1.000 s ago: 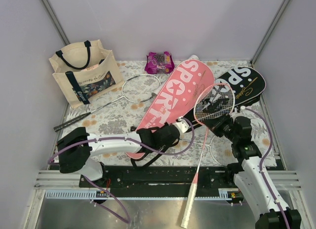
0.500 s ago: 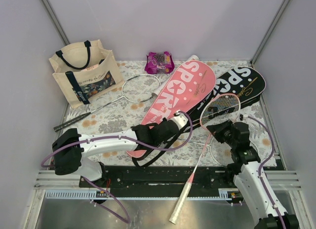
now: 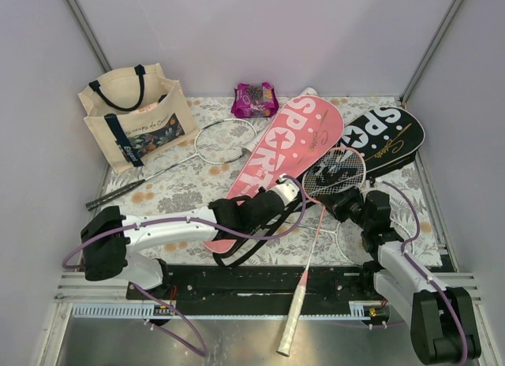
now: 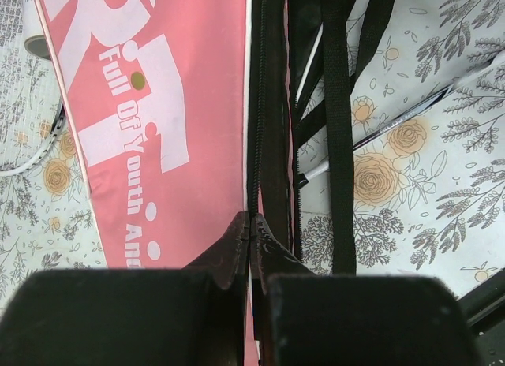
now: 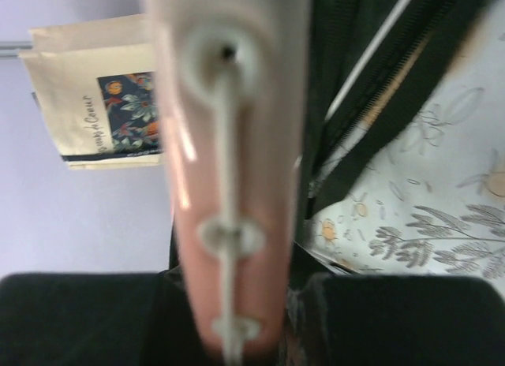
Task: Pack up the badminton gear
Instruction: Place the racket in the racket bag.
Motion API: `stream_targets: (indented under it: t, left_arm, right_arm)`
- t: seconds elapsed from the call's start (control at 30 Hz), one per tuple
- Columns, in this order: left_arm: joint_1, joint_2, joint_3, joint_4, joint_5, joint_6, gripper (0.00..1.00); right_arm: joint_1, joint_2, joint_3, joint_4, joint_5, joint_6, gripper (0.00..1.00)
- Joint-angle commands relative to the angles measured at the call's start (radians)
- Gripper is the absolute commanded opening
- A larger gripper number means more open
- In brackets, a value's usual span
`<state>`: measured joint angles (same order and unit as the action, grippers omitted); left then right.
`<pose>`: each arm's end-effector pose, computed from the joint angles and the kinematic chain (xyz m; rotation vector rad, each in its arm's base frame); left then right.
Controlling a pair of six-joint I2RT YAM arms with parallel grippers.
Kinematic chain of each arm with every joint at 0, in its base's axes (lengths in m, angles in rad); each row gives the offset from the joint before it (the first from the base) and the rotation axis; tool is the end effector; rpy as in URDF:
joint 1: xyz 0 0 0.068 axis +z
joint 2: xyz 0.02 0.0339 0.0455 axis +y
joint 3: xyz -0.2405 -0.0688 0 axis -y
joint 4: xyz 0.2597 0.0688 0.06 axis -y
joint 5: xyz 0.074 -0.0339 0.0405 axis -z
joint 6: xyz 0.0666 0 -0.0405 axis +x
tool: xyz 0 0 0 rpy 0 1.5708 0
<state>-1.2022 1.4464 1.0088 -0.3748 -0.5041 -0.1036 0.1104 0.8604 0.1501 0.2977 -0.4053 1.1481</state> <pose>0.1532 -0.3073 0.2004 0.9774 2.0388 -0.0844 0.2188 0.0507 0.1178 0.8114 2.0008 1.1789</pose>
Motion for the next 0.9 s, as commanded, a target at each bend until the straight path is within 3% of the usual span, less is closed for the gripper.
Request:
stream_targets:
  t: [0.0, 0.37, 0.67, 0.87]
  left_arm:
    - [0.004, -0.063, 0.040, 0.022, 0.010, -0.027, 0.00]
    - [0.004, -0.110, 0.016, 0.060, 0.058, -0.030, 0.00]
    - [0.004, -0.152, -0.039, 0.131, 0.168, 0.004, 0.00]
    - [0.004, -0.159, -0.047, 0.139, 0.210, 0.021, 0.00]
  right_arm:
    - [-0.003, -0.023, 0.011, 0.155, -0.061, 0.035, 0.00]
    - [-0.002, 0.014, 0.000, 0.303, -0.138, 0.131, 0.00]
    - [0.040, 0.284, 0.068, 0.566, -0.285, 0.189, 0.00]
    - [0.106, 0.471, 0.121, 0.785, -0.261, 0.214, 0.00]
